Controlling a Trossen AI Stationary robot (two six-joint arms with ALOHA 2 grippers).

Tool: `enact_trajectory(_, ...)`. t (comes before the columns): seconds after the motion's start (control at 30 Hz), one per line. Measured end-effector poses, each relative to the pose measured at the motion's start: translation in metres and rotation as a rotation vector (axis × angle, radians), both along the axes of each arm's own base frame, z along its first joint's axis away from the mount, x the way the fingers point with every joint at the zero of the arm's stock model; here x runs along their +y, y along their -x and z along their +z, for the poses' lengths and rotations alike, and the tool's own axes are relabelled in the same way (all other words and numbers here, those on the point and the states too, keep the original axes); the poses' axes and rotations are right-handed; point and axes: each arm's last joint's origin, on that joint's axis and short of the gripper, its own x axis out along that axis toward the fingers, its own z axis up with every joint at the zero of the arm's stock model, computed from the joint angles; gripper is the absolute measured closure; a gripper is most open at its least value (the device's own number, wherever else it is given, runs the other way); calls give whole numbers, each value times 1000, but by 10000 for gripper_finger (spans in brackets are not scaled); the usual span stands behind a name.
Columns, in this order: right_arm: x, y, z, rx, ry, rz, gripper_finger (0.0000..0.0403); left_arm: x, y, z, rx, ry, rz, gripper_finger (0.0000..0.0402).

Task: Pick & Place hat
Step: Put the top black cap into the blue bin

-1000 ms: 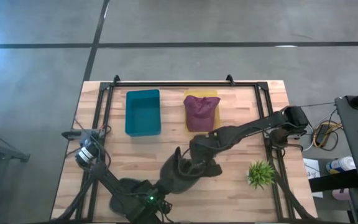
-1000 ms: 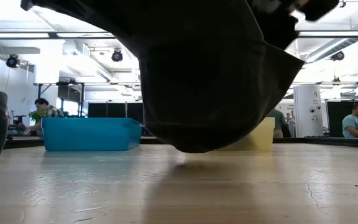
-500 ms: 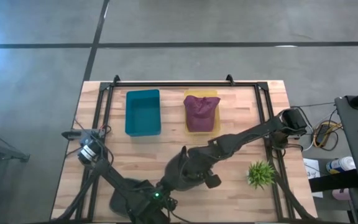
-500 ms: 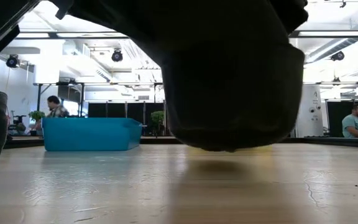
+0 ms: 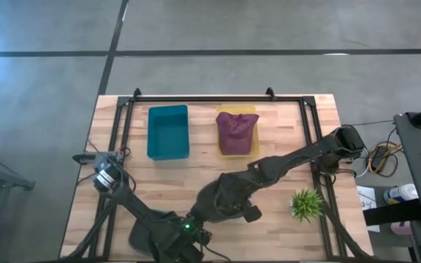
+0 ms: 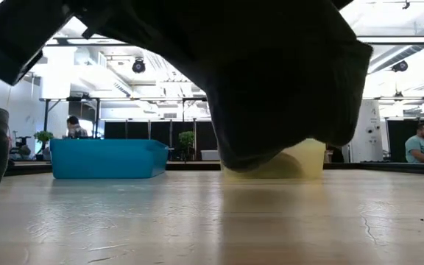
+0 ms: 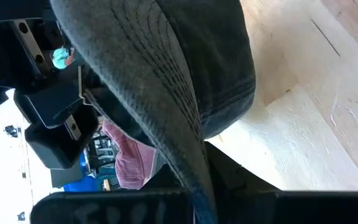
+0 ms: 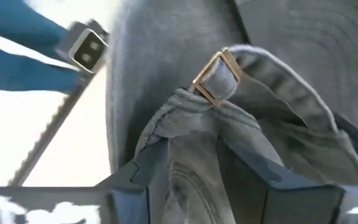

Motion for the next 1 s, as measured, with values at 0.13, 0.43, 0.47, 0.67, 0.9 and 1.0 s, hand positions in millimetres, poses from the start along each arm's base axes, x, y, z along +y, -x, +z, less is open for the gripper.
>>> enact_trajectory(0.13, -6, 5, 5, 12, 47, -33, 259, 1, -1, 1, -19, -13, 11, 387)
enact_trajectory(0.43, -8, 12, -3, 75, 180, -21, 184, 12, -10, 0, -33, -12, 46, 387)
enact_trajectory(0.47, -9, 13, -1, 77, 189, -29, 174, 14, -11, -1, -33, -10, 50, 387)
enact_trajectory(0.67, -11, 16, 13, 41, 207, -4, 132, 18, -14, -2, -40, -7, 65, 387)
enact_trajectory(0.9, -16, 24, 20, 91, 239, -10, 119, 26, -17, -7, -46, -11, 88, 387)
enact_trajectory(1.0, -17, 26, 24, 72, 265, 7, 122, 30, -18, -10, -50, -31, 101, 387)
